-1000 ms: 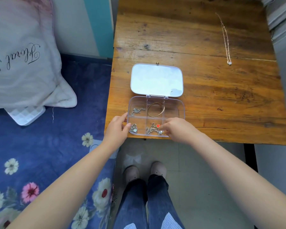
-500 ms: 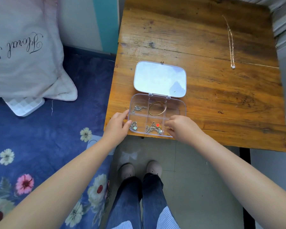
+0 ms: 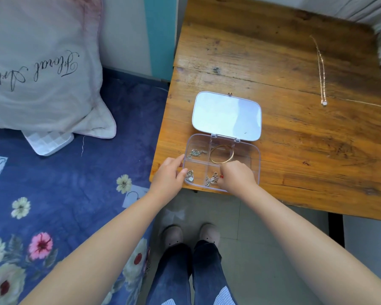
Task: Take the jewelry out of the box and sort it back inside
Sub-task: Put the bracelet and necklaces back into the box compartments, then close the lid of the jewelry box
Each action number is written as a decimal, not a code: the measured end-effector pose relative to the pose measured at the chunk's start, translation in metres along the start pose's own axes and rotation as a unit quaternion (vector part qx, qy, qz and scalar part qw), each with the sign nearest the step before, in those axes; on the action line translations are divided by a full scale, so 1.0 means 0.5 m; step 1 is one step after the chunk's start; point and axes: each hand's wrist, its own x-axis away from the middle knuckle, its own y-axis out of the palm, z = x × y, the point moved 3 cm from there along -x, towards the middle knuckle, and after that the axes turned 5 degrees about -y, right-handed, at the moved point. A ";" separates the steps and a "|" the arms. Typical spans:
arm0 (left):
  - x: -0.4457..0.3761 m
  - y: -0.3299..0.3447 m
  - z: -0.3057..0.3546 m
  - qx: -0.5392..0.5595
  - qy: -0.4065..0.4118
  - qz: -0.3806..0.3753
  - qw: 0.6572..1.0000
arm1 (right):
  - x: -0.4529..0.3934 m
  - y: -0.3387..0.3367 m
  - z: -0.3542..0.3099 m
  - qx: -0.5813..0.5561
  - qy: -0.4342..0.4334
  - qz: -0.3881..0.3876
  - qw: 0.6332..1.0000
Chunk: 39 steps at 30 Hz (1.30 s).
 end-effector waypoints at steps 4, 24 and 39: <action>0.000 -0.001 0.000 0.002 -0.008 -0.005 1.000 | 0.052 -0.041 0.046 -0.061 -0.039 0.092 0.993; 0.002 0.008 0.016 0.037 -0.085 0.042 0.995 | -0.154 -0.118 0.210 -0.584 0.244 0.259 0.730; -0.018 -0.026 0.056 0.144 -0.161 0.054 0.975 | 0.062 -0.075 0.225 -0.535 0.029 0.269 0.800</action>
